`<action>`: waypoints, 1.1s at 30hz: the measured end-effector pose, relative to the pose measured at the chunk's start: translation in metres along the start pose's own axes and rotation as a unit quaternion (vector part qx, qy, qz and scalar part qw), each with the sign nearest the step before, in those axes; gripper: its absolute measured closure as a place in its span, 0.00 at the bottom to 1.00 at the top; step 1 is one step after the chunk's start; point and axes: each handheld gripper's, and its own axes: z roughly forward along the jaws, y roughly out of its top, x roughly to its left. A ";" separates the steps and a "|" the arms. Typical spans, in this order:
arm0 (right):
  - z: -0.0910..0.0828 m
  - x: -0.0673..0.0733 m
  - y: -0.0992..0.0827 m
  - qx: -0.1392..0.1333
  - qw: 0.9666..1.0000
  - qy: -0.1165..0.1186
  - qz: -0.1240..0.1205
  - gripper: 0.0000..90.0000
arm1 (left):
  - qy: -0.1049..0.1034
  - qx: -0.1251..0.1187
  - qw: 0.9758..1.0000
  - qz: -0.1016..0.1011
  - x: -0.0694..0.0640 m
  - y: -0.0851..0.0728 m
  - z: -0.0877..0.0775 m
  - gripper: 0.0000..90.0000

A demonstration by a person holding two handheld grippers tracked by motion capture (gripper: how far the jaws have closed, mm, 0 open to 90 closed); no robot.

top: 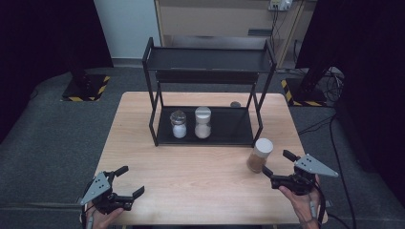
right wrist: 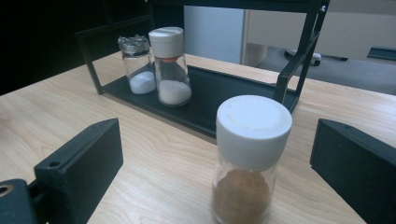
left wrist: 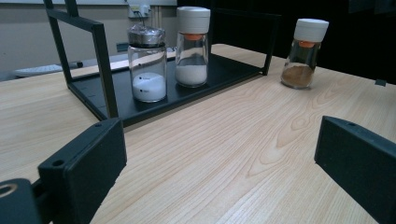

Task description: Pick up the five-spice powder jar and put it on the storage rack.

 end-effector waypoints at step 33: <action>0.072 -0.016 0.010 0.073 0.997 -0.038 -0.008 0.13 | 0.003 0.004 1.000 0.005 -0.001 0.000 0.001 0.02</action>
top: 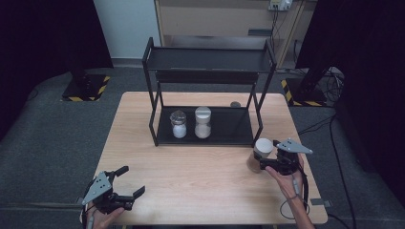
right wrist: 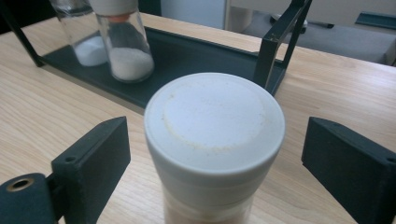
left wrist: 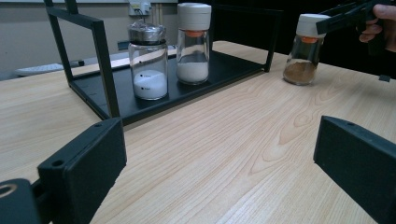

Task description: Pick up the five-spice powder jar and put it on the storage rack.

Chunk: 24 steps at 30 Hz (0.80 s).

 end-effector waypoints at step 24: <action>0.006 0.004 0.009 0.014 0.999 0.019 -0.029 0.38 | -0.001 -0.001 1.000 -0.002 0.001 -0.001 0.000 0.02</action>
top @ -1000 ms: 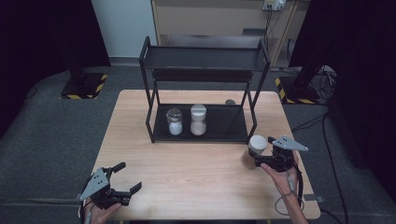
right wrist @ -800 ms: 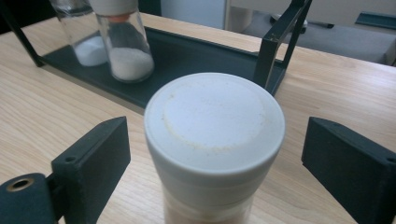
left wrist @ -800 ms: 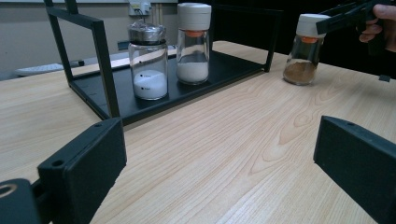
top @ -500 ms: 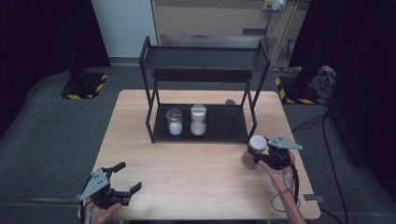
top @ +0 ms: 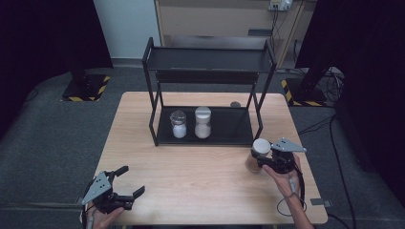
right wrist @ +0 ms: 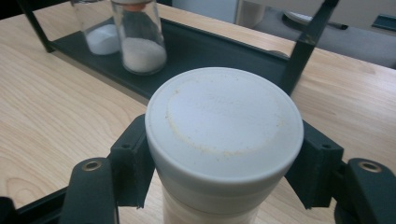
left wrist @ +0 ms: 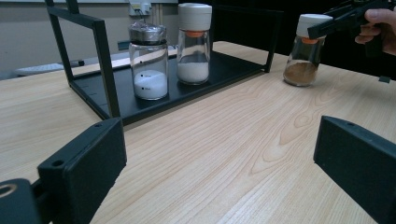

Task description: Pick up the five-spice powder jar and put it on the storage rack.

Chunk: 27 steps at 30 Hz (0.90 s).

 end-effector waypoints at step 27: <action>0.014 0.006 0.049 -0.002 0.996 0.082 -0.041 0.38 | -0.003 0.000 1.000 -0.002 0.001 -0.001 0.001 0.02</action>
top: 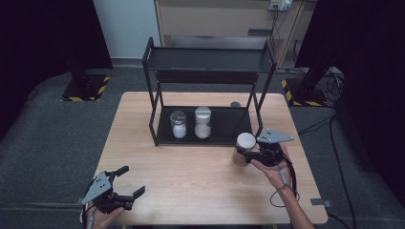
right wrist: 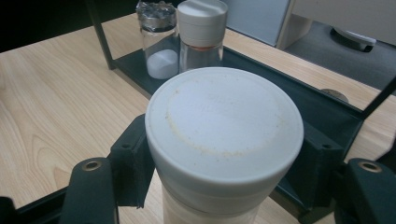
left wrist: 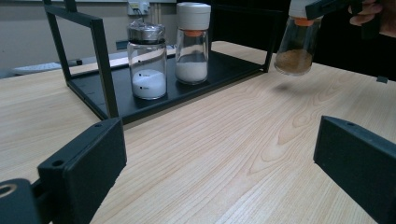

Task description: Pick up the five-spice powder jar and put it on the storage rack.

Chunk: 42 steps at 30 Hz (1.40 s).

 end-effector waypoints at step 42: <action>0.048 -0.018 0.060 0.002 1.000 -0.005 0.005 0.38 | 0.000 -0.002 1.000 -0.005 0.001 -0.001 0.000 0.02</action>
